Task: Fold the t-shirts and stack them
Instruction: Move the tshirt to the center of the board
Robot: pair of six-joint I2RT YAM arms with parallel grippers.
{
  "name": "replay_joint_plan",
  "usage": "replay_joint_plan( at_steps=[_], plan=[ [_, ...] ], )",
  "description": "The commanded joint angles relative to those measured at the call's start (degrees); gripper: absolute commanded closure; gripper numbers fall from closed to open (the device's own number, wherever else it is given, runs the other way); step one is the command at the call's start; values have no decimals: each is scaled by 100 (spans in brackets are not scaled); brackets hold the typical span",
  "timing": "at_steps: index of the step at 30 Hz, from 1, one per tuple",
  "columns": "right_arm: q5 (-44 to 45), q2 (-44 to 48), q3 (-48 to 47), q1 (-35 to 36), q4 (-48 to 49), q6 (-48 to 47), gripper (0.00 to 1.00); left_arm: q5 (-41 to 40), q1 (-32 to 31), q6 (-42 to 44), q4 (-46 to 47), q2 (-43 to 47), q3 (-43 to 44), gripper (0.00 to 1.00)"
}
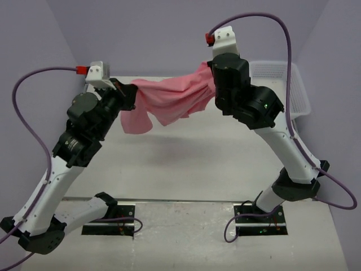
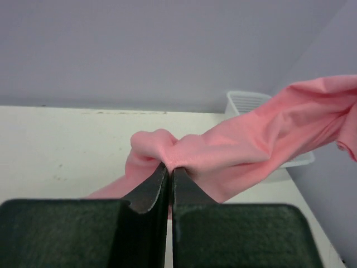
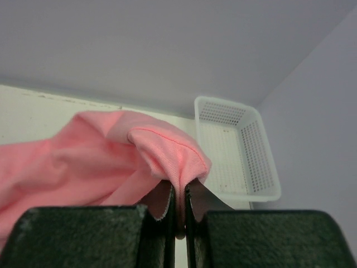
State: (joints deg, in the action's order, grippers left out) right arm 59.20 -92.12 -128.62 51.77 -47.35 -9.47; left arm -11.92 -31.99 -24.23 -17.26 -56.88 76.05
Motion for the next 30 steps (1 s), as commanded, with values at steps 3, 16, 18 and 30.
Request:
replay_joint_plan(
  at_steps=[3,16,18,30],
  plan=[
    [137,677,-68,158,-1501,1385,100,-803,0,375,-2035,475,630,100],
    [39,1730,1204,1425,-3381,3798,100,-820,0,322,-3995,680,1659,100],
    [-477,1846,1970,1153,-2573,3515,100,-698,0,349,-3900,408,1179,100],
    [-3273,619,3792,-1660,340,2064,100,359,1439,41,-1098,-1963,-1408,100]
  ],
)
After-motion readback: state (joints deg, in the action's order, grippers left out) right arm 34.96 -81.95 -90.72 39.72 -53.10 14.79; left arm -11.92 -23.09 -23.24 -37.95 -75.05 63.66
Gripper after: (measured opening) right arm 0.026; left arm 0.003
